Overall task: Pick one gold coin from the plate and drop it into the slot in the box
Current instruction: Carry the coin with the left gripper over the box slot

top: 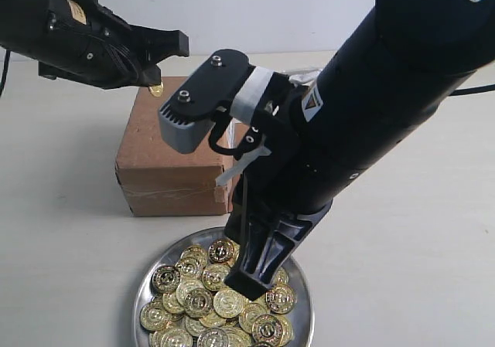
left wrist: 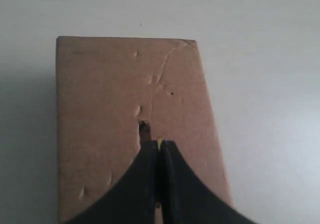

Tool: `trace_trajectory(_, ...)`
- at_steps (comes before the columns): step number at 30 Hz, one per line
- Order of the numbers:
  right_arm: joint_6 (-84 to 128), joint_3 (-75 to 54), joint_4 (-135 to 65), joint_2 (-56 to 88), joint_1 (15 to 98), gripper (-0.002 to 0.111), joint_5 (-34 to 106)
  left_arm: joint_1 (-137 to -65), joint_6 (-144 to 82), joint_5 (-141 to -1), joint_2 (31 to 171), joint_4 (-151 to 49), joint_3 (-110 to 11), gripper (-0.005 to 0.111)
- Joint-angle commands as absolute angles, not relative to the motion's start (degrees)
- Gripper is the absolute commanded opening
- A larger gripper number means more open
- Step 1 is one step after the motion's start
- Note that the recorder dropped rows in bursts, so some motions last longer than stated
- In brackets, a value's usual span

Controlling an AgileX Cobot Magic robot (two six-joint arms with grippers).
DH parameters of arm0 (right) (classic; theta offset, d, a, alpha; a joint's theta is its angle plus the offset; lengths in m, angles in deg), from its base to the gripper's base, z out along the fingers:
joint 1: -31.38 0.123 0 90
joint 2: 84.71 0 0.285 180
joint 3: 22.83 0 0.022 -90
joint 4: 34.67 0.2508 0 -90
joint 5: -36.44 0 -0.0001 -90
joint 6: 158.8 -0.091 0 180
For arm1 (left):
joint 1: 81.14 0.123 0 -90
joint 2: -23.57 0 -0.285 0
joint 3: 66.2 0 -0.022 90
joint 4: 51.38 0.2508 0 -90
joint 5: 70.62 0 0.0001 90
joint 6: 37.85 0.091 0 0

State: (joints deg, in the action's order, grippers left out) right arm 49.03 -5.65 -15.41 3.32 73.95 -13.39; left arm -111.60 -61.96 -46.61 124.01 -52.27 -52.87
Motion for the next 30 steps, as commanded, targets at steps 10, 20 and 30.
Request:
trace_trajectory(10, 48.9, -6.0, -14.9, 3.9, 74.0, 0.000, -13.7, -113.7, -76.9, -45.8, 132.0, -41.7, -57.6, 0.000)
trace_trajectory(20, 49.4, -6.0, -12.2, 3.9, 74.0, 0.000, -13.8, -113.8, -85.1, -45.7, 134.1, -34.1, -57.8, 0.000)
trace_trajectory(30, 49.5, -6.0, -12.2, 3.9, 74.0, 0.000, -14.1, -115.4, -85.4, -46.3, 134.1, -34.2, -57.8, 0.000)
